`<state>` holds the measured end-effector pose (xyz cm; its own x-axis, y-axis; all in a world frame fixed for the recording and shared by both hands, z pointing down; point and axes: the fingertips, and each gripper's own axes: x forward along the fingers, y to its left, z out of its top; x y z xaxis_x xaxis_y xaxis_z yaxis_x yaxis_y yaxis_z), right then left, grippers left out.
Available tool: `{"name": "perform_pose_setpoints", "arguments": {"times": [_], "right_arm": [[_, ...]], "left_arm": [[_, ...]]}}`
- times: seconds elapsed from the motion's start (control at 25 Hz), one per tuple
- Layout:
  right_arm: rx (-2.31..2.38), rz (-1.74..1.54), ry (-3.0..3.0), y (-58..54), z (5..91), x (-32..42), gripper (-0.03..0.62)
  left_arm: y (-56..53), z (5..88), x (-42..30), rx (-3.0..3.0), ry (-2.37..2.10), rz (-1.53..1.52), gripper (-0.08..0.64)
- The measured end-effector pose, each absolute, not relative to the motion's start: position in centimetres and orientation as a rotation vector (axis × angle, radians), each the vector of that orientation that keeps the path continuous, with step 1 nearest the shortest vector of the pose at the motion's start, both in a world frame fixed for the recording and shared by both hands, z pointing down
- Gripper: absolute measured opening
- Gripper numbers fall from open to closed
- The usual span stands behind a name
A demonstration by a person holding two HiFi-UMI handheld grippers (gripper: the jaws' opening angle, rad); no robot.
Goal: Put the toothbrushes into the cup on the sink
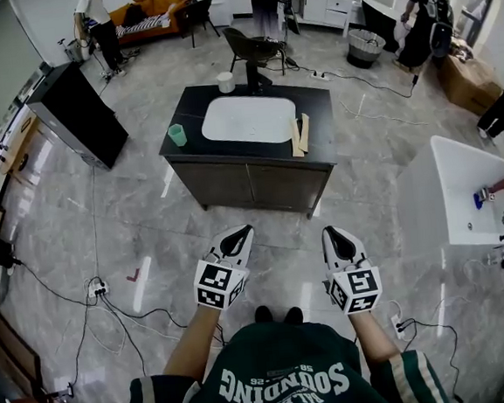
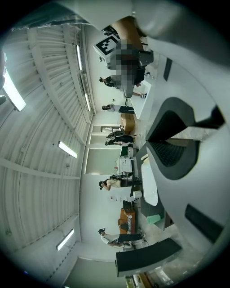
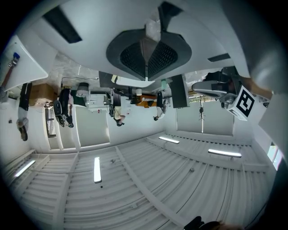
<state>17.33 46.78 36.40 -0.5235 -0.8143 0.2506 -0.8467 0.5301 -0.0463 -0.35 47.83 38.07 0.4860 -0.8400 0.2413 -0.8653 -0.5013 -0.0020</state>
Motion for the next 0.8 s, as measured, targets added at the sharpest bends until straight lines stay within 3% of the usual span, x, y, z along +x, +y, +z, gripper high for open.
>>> {"name": "perform_pose_setpoints", "arguments": {"times": [0.8], "right_arm": [[1.465,0.242,-2.518,47.0,37.3,13.1,0.043]], "left_arm": [[46.8,39.7,-3.3,2.653,-1.42,0.316,0.011]]}}
